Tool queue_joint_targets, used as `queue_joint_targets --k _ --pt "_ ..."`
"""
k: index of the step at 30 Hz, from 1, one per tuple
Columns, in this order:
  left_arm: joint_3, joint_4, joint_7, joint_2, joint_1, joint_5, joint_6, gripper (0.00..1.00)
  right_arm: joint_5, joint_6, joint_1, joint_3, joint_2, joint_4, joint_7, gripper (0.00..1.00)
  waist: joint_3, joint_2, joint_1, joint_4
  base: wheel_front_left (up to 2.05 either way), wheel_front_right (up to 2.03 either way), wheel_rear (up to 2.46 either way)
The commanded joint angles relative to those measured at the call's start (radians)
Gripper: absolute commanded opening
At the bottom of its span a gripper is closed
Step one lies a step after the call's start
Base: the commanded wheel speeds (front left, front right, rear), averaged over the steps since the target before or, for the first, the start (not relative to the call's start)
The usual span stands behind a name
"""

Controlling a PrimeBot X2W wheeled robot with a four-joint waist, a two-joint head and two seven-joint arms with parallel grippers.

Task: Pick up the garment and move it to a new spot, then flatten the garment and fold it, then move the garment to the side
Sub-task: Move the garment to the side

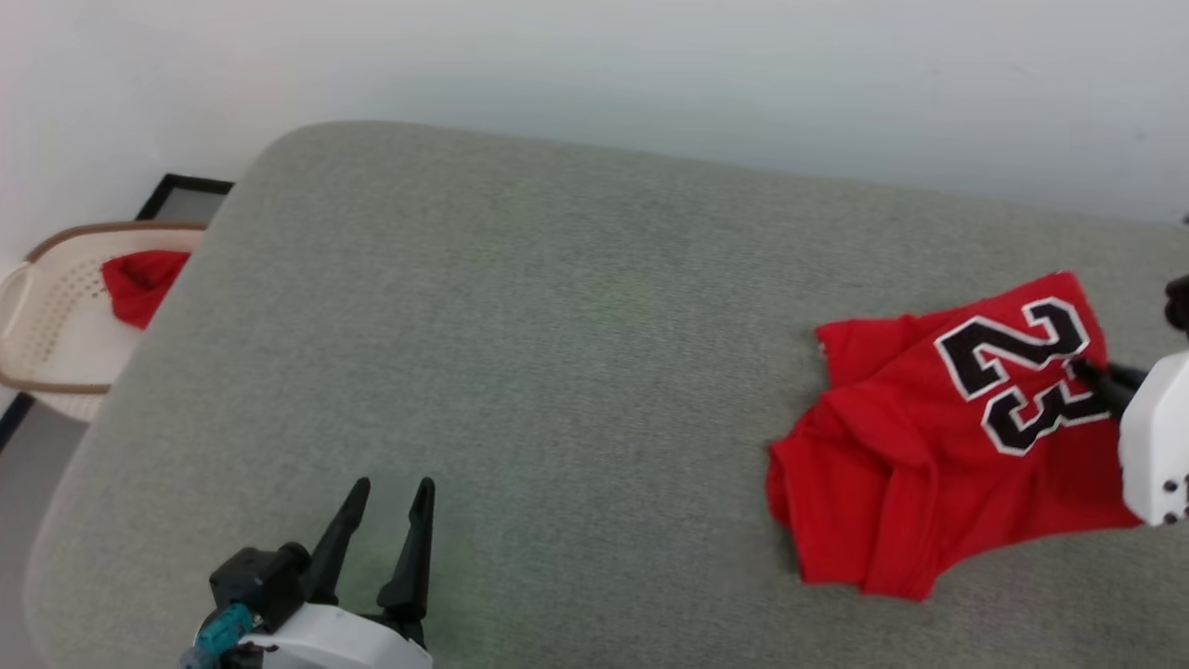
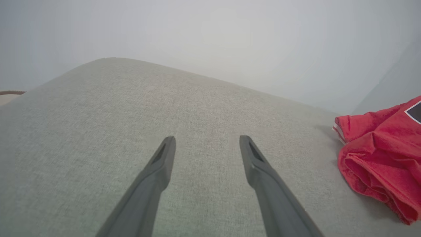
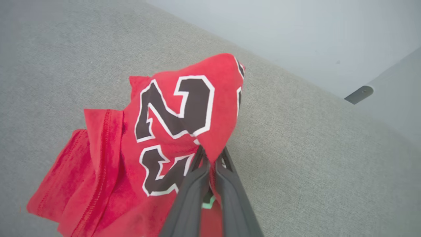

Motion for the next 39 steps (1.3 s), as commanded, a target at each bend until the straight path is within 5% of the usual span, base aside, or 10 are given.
queue_joint_targets --k 1,23,39 --pt "-0.002 -0.006 -0.003 0.002 -0.012 0.013 -0.003 1.0 0.006 -0.001 -0.034 0.004 -0.023 0.008 -0.007 0.0 0.013 0.0 -0.0001 -0.04 0.0 0.0 0.0" --pt "-0.013 -0.084 -0.003 0.028 -0.141 0.053 -0.003 1.0 0.079 -0.001 -0.313 0.152 -0.253 0.322 -0.299 0.0 0.234 0.0 -0.0001 -0.199 0.0 0.0 0.0" --pt "-0.038 -0.13 -0.003 0.066 -0.216 0.079 -0.003 1.0 0.038 -0.001 -0.494 0.263 -0.321 0.584 -0.484 0.0 0.364 0.0 -0.0001 -0.262 0.0 0.0 0.0"
